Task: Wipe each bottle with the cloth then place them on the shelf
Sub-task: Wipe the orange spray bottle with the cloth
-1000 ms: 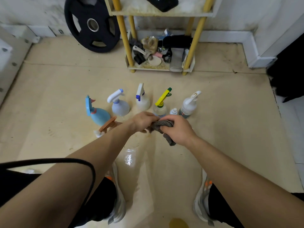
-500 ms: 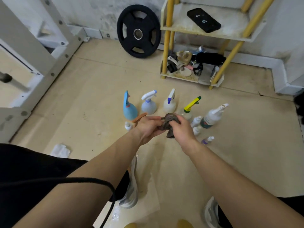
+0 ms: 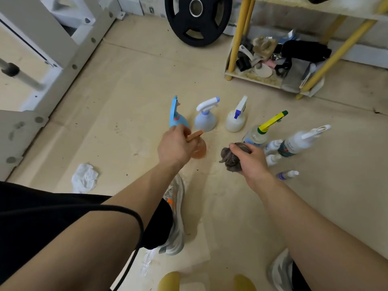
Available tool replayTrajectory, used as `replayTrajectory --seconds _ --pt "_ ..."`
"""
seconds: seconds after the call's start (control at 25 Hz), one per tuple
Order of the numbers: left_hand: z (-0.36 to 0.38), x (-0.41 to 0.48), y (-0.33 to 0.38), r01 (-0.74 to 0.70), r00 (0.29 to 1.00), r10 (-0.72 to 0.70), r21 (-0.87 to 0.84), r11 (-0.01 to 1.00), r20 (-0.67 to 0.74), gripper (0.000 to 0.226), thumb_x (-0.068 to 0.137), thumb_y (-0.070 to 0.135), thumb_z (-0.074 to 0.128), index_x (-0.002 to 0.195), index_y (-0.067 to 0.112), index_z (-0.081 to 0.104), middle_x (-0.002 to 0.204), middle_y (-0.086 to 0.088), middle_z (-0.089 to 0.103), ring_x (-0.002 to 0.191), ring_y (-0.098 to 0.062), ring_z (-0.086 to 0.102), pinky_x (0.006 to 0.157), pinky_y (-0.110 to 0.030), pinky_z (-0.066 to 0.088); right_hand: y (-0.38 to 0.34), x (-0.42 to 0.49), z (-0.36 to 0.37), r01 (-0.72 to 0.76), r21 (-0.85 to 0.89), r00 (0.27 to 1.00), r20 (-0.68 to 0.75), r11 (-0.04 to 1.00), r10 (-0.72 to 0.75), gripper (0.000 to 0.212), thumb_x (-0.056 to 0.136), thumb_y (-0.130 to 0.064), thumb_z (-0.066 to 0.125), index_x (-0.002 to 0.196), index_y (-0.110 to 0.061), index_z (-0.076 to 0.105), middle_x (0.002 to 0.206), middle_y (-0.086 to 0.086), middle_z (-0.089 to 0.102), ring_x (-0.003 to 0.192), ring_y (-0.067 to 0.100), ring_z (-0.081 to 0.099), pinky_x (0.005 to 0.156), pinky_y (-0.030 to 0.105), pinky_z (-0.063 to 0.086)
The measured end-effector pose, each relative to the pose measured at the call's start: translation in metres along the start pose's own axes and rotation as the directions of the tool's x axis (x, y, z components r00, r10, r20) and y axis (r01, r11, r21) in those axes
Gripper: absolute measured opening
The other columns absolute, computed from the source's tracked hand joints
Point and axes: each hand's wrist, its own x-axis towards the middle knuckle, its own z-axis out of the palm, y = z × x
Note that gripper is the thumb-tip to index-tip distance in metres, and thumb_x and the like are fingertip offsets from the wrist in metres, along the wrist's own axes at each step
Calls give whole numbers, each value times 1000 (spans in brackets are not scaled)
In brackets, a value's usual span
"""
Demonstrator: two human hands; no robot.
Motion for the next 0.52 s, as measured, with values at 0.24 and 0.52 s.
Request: replayTrajectory --seconds 0.24,0.52 --pt "22 22 -23 -7 992 -23 230 973 128 26 91 40 62 110 23 63 101 -1 66 94 -27 61 71 -38 51 13 18 -4 -1 -141 999 50 990 8 17 89 -24 75 93 -8 69 93 19 73 74 29 72 63 44 62" --pt "20 21 -14 -86 993 65 215 973 101 16 93 32 56 96 20 65 87 -4 63 78 -28 55 60 -32 39 0 11 -19 28 -197 999 52 980 -18 18 90 -28 74 96 -11 69 96 14 73 83 28 72 64 48 63"
